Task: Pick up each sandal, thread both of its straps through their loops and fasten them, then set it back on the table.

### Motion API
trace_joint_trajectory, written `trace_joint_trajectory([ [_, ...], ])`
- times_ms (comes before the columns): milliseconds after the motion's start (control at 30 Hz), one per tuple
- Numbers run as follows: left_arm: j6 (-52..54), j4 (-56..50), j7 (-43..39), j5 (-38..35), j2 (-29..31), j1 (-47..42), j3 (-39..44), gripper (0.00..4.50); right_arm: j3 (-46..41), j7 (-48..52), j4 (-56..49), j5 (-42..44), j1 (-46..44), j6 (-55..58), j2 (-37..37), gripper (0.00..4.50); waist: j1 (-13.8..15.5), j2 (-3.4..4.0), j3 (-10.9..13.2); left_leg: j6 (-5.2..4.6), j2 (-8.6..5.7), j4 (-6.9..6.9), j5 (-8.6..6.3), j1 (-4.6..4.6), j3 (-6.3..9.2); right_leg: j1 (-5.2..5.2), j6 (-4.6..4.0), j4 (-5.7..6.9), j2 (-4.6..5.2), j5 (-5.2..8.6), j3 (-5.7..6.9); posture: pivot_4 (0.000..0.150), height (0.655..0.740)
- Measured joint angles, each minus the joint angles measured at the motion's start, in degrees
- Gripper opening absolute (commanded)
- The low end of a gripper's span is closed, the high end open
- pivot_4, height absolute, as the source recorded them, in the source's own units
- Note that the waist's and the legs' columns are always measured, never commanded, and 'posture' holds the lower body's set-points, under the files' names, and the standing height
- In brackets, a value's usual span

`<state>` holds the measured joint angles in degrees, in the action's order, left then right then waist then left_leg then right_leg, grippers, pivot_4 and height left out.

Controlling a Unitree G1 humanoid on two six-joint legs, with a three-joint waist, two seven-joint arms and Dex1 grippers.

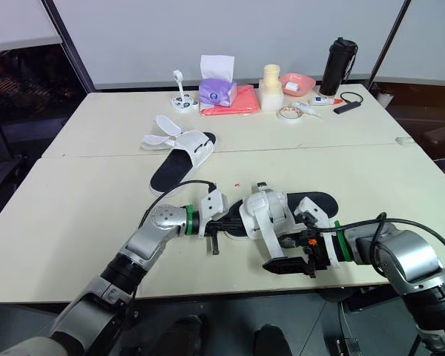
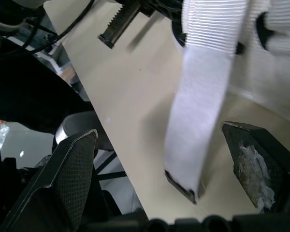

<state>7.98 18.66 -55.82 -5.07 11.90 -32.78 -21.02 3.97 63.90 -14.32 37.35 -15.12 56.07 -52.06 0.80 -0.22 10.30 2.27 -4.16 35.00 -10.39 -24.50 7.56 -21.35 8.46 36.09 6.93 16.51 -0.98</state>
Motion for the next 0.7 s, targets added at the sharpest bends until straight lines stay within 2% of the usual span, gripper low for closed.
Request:
trace_joint_trajectory([
  [133,0.0,-0.1,0.1,0.0,0.1,0.0,0.0,0.0,0.1,-0.1,0.2,-0.1,-0.9,0.1,0.8,1.75,0.0,0.0,0.0,0.0,0.0,0.0,0.0,0.0,0.0,0.0,0.0,0.0,-0.01,0.0,0.0,0.15,0.74],
  [167,0.0,-0.1,0.1,0.0,0.1,0.0,0.0,0.0,0.2,-0.1,0.3,-0.1,-1.1,0.1,1.0,1.11,0.0,0.0,0.0,0.0,-0.01,0.0,0.0,0.0,0.01,0.0,0.0,0.0,-0.01,0.0,0.0,0.15,0.74],
  [200,0.0,-0.1,0.1,0.0,0.1,0.0,0.0,0.0,0.3,-0.1,0.5,-0.1,-1.1,0.1,1.1,0.73,0.0,0.0,0.0,0.0,-0.01,0.0,0.0,0.0,0.0,-0.01,0.0,0.0,-0.01,0.0,0.0,0.15,0.74],
  [233,0.0,-0.1,0.1,0.0,0.1,0.0,0.0,0.0,0.4,-0.1,0.7,-0.2,-1.1,0.1,1.1,0.15,0.0,0.0,0.0,0.0,-0.01,-0.01,0.0,0.0,0.0,-0.01,0.0,0.0,-0.01,0.0,0.0,0.15,0.74],
  [467,0.0,-0.1,0.1,0.0,0.2,0.0,0.0,0.0,0.6,0.0,0.3,0.0,-2.1,0.6,1.0,0.06,-0.1,0.0,0.0,0.0,0.0,-0.01,0.0,0.0,0.0,-0.02,-0.01,0.0,-0.01,0.0,0.0,0.15,0.74],
  [600,0.0,-0.3,0.1,0.0,0.4,0.1,-0.1,0.0,-0.7,0.0,0.1,2.9,-8.1,3.7,1.3,0.06,-0.1,0.0,0.0,0.0,0.01,-0.01,0.0,0.0,0.03,-0.02,-0.01,0.0,-0.01,0.0,0.0,0.15,0.74],
  [700,0.0,-0.2,0.1,0.0,0.3,0.0,-0.3,0.0,-1.2,0.2,1.8,5.8,-15.8,7.2,2.6,0.06,-0.1,0.0,0.0,0.01,0.01,-0.02,0.0,0.0,0.05,-0.03,-0.01,0.0,-0.01,0.0,0.01,0.15,0.74],
])
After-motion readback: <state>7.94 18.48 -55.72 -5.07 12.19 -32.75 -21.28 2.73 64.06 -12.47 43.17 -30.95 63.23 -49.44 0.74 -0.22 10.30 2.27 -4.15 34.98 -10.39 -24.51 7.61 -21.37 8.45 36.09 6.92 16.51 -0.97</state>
